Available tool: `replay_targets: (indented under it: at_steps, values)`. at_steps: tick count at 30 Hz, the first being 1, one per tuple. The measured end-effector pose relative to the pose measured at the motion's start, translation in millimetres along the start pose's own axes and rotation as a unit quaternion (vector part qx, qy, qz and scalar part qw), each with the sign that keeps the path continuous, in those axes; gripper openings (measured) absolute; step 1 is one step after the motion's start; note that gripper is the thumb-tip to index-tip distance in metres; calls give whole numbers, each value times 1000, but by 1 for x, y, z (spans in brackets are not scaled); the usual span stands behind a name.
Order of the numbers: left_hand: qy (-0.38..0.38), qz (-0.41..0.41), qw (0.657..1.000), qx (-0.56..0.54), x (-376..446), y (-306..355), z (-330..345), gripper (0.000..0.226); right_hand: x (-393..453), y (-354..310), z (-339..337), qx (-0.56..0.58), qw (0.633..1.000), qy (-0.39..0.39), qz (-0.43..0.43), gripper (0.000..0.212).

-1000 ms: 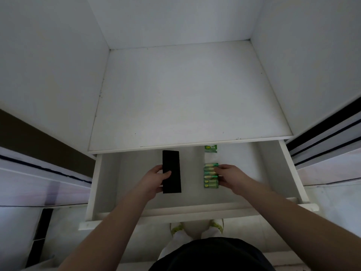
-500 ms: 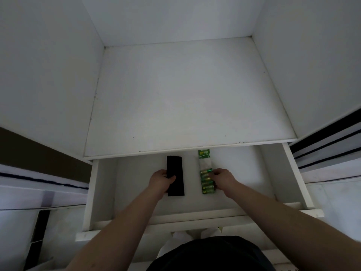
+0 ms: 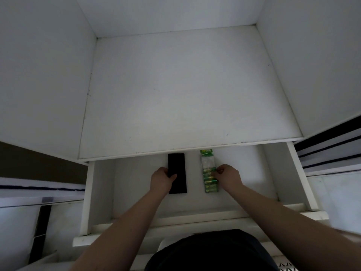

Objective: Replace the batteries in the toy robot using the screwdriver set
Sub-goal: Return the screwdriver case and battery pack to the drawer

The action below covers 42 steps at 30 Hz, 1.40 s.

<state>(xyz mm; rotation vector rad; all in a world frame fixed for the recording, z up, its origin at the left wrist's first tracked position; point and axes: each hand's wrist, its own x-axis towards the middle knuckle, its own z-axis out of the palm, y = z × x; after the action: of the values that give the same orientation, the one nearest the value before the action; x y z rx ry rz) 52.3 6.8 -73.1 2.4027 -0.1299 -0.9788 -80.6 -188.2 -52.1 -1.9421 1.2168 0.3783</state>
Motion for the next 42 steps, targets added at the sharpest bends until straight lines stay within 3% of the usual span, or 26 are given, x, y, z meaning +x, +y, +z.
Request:
replay_targets:
  at_steps: [7, 16, 23, 28, 30, 34, 42]
  values:
    - [13, 19, 999, 38, 5, -1, -1, 49, 4, -2, -2, -8, 1000, 2, 5, 24]
    - [40, 75, 995, 48, 1, 2, -9, 33, 0, 3, -7, 25, 1000, 13, 10, 29]
    - [-61, 188, 980, 0, -50, 7, -31, 25, -15, 4, -22, 67, 997, 10, -22, 31]
    - [-61, 261, 959, 93, -93, 3, -39, 24, -39, -1, -32, 49, 993, -54, -95, 24]
    - [-63, 283, 944, 155, -108, 2, -42, 30, -59, -4, -38, -20, 978, -125, -166, 28]
    - [-73, 317, 917, 232, -129, -3, -49, 34, -98, 2, -44, -188, 911, -223, -292, 45]
    - [-126, 369, 874, 290, -141, -29, -39, 63, -127, 34, -30, -292, 860, -168, -384, 57]
